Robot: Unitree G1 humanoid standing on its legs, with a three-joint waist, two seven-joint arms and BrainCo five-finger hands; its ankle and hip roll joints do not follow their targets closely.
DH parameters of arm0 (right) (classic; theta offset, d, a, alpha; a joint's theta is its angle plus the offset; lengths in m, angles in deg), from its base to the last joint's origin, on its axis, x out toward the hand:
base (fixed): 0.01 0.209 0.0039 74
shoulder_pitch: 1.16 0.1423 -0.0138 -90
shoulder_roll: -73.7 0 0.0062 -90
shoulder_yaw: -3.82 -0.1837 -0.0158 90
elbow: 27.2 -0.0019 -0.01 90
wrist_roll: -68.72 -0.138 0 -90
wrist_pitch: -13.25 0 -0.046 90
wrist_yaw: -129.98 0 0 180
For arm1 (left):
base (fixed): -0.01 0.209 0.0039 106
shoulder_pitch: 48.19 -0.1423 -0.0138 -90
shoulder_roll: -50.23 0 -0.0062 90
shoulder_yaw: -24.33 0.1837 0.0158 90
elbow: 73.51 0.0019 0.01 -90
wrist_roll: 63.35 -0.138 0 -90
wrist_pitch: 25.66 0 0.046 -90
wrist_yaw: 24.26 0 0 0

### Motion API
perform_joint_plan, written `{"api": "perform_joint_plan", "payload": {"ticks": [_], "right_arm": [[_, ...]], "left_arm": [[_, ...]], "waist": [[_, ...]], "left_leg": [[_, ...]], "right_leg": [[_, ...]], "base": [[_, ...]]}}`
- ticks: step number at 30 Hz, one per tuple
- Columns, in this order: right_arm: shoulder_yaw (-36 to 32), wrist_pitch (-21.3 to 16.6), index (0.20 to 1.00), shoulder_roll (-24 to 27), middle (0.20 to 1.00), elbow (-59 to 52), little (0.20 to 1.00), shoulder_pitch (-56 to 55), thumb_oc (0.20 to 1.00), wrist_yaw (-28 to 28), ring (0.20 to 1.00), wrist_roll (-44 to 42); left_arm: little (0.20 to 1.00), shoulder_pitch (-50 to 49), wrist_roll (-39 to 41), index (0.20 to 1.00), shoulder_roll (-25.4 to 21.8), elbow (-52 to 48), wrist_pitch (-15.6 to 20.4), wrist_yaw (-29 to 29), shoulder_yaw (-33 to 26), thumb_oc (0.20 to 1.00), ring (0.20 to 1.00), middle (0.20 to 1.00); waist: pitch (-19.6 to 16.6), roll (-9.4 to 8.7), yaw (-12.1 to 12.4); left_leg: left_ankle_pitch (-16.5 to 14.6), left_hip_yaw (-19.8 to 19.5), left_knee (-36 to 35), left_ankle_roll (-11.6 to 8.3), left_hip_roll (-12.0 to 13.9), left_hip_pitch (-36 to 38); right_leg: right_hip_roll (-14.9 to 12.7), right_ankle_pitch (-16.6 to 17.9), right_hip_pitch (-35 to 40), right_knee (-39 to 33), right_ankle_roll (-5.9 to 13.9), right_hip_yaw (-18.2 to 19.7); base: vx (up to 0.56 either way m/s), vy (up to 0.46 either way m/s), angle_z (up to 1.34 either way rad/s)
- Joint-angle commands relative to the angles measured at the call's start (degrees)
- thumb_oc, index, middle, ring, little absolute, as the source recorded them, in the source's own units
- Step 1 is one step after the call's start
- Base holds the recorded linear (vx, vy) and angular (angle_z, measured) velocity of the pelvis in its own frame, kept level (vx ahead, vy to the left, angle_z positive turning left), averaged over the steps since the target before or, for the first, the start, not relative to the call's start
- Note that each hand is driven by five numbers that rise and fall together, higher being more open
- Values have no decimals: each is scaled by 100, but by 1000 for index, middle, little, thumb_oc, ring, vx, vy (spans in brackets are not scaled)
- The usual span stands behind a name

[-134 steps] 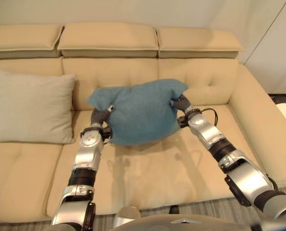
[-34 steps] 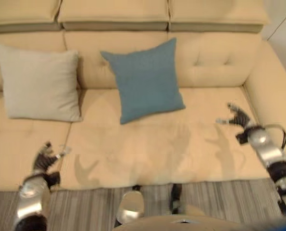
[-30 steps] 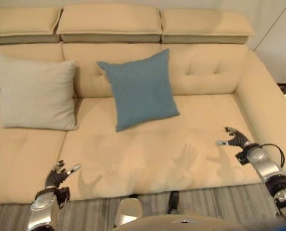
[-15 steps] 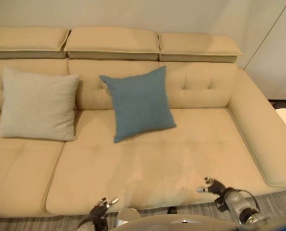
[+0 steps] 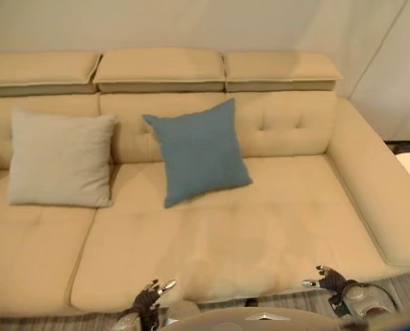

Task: Pick up all the scattered cushions and arrange them neatly on the sofa.

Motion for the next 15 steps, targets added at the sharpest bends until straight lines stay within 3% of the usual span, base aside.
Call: {"api": "perform_joint_plan", "payload": {"ticks": [1,6,8,9,13,15], "right_arm": [[-23,-20,1000,-50,1000,89,1000,389,1000,8,1000,33],[123,49,1000,-242,1000,245,1000,632,1000,-30,1000,41],[156,66,1000,-346,1000,217,1000,653,1000,-29,1000,63],[151,64,1000,-384,1000,285,1000,639,1000,-19,1000,98],[89,31,1000,-421,1000,402,1000,589,1000,-18,1000,172],[71,13,1000,-432,1000,464,1000,457,1000,25,1000,193]], "left_arm": [[1000,240,-74,1000,-221,-93,222,-21,276,1000,1000,1000],[1000,287,-34,1000,-220,-45,206,14,267,1000,1000,1000],[1000,315,34,1000,-248,68,198,79,173,1000,1000,1000],[1000,420,4,1000,-273,229,173,143,204,1000,1000,1000],[1000,432,-81,1000,-358,289,194,151,243,1000,1000,1000],[1000,319,-111,1000,-314,236,244,165,191,1000,1000,1000]], "waist": [[223,31,153],[381,115,299],[461,153,252],[504,123,242],[399,-12,512],[196,-120,671]], "left_leg": [[1075,43,-578,366,-322,729],[969,88,-787,336,-552,745],[1002,35,-790,331,-586,756],[1035,17,-695,359,-699,583],[1045,222,-584,353,-791,206],[1033,235,-685,355,-822,83]], "right_leg": [[-202,47,-317,27,341,115],[-463,-41,-636,27,363,-189],[-507,82,-725,27,365,-62],[-413,153,-412,317,342,192],[-415,109,170,857,398,307],[-402,52,530,563,337,272]], "base": [[-148,84,-7],[-249,92,-30],[-250,16,-73],[-265,3,-48],[-199,-71,-3],[-25,-156,-22]]}}
